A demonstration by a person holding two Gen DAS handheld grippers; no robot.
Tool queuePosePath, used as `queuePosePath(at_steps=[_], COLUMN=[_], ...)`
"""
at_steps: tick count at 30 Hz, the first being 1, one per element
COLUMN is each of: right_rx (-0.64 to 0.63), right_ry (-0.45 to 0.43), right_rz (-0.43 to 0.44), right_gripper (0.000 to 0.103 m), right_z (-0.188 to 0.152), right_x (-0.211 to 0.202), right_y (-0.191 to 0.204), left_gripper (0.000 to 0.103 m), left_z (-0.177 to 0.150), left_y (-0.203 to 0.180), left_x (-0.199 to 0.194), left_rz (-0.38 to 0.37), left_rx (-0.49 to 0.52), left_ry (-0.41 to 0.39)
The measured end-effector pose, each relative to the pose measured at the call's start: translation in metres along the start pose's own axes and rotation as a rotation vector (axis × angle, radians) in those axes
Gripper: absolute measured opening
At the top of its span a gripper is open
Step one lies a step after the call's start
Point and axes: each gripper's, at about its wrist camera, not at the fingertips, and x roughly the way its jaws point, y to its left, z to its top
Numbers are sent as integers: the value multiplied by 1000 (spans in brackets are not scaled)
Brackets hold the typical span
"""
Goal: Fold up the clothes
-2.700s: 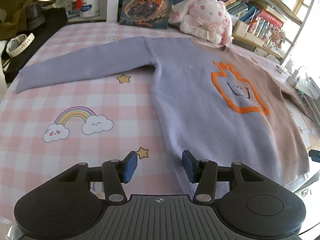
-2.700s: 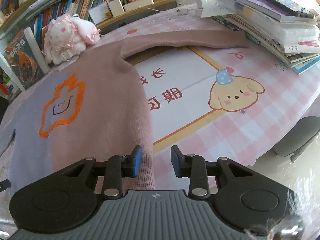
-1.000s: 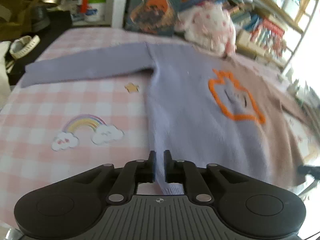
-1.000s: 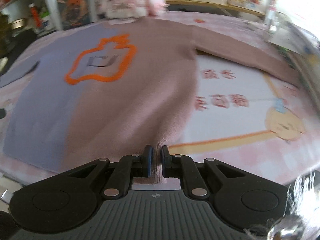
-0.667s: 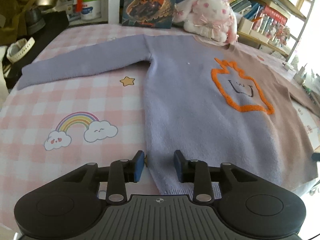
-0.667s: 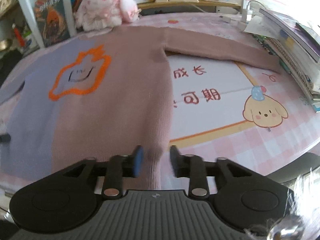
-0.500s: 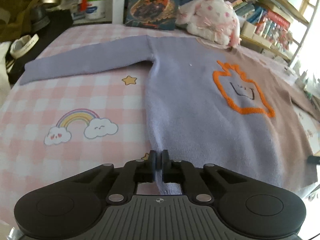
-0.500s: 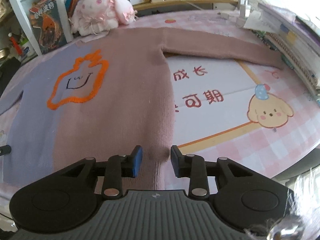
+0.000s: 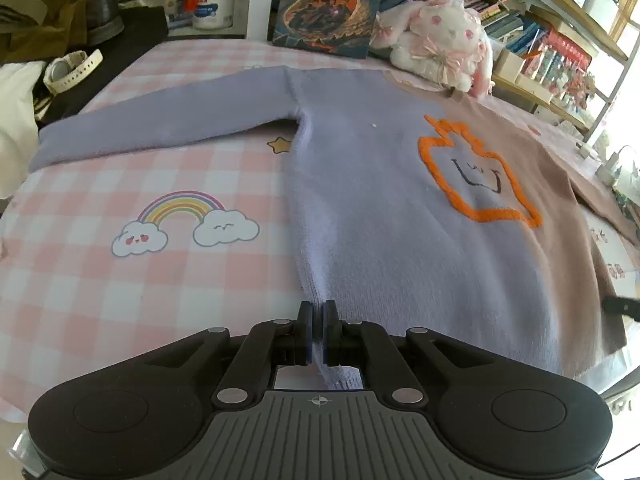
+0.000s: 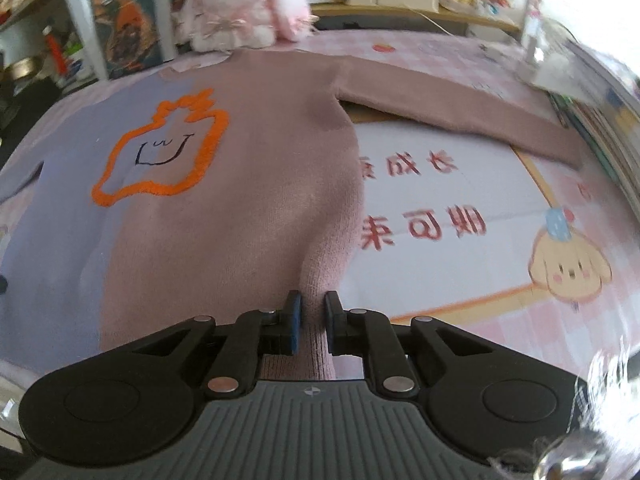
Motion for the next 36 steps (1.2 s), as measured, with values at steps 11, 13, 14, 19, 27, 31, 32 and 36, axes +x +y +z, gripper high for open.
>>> queuePosePath(at_steps=[11,13,14,19,27,31,32,36], right_rx=[86,92,86,114,97,96,100,106], right_ry=[-44,-42,-41,-38,-38,-35,-34,-27], right_rz=[-123,-139,-134,-110,-105,-110,-109,-100], right_gripper=[9,9,9,9,9,9,9,9], right_z=[-2,-9,-12,-14,-15,-14,-14,-17], right_x=[1,-4,-6,-10,-11,-10,-10,-13], right_y=[-24,-22,-21,-25,-14,-12,-12,-11], left_gripper=[3,3,3,4,4,4,4,4], left_z=[15,13,13,10,6,5,5,7], left_y=[-26,-25,-23,-17,-9,-8,-8,-6], left_x=[19,18,18,14,9,8,9,10], left_rz=[-42,-46,-50,-60,-60,-63,-63,-57], left_rx=[99,101,101,110,84,85,84,69], left_ry=[3,4,5,14,6,3,2,-1])
